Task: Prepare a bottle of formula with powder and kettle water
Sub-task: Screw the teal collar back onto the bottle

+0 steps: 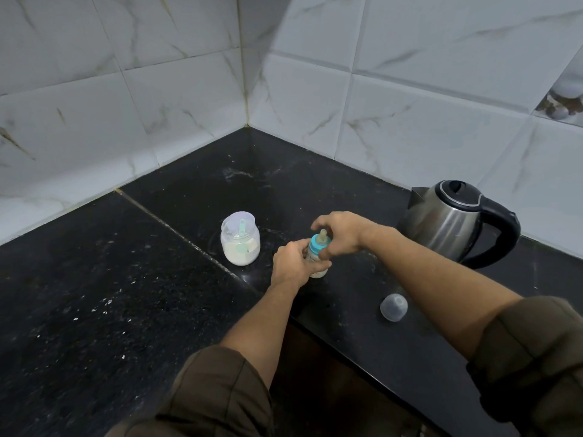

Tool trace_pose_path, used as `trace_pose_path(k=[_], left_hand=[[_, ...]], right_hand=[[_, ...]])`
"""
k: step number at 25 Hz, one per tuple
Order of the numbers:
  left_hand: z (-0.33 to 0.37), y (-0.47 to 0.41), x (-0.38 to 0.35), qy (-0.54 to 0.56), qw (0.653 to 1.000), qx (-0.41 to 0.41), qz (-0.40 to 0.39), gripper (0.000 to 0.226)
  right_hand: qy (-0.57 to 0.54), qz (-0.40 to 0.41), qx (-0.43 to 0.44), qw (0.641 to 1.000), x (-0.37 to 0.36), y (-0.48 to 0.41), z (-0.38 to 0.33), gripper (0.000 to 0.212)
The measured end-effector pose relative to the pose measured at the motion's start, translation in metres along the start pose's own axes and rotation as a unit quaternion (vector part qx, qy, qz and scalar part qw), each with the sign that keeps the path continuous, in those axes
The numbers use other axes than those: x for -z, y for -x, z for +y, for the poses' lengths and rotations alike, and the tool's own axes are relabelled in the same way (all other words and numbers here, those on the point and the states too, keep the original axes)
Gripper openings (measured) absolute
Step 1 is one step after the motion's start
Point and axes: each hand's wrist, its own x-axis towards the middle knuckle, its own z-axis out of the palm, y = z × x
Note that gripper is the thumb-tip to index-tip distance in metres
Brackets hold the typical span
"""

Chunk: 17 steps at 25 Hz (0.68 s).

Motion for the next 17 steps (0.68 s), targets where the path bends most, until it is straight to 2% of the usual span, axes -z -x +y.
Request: trace_pose_path(k=[2, 3, 6, 8, 11, 13, 15, 17], left_hand=[[-0.0011, -0.0004, -0.0008, 0.001, 1.0, -0.004, -0.001, 0.061], [-0.0009, 0.0003, -0.0003, 0.005, 1.0, -0.005, 0.003, 0.059], [-0.0008, 0.0006, 0.0012, 0.007, 1.0, -0.003, 0.01, 0.053], [-0.0007, -0.0001, 0.0011, 0.005, 1.0, -0.005, 0.009, 0.051], [-0.0001, -0.0002, 0.0011, 0.003, 1.0, -0.006, 0.005, 0.054], [-0.0008, -0.0003, 0.0005, -0.004, 1.0, -0.004, 0.005, 0.056], [-0.0015, -0.0006, 0.0005, 0.0, 1.0, -0.005, 0.007, 0.051], [-0.0017, -0.001, 0.0014, 0.001, 1.0, -0.005, 0.002, 0.045]], right_hand=[[0.031, 0.019, -0.022, 0.999, -0.0041, 0.001, -0.0005, 0.044], [0.052, 0.041, -0.046, 0.997, -0.0057, 0.0025, -0.0022, 0.043], [0.112, 0.092, -0.092, 0.985, -0.0061, 0.0041, -0.0063, 0.067], [0.064, 0.094, -0.061, 0.992, -0.0035, 0.0036, -0.0057, 0.062], [0.05, 0.016, 0.016, 0.998, -0.0021, 0.0041, -0.004, 0.061], [0.064, 0.037, -0.008, 0.997, -0.0051, 0.0048, -0.006, 0.045], [0.084, 0.075, -0.053, 0.992, -0.0069, 0.0042, -0.008, 0.055], [0.074, 0.084, -0.048, 0.993, -0.0096, 0.0014, -0.0058, 0.071]])
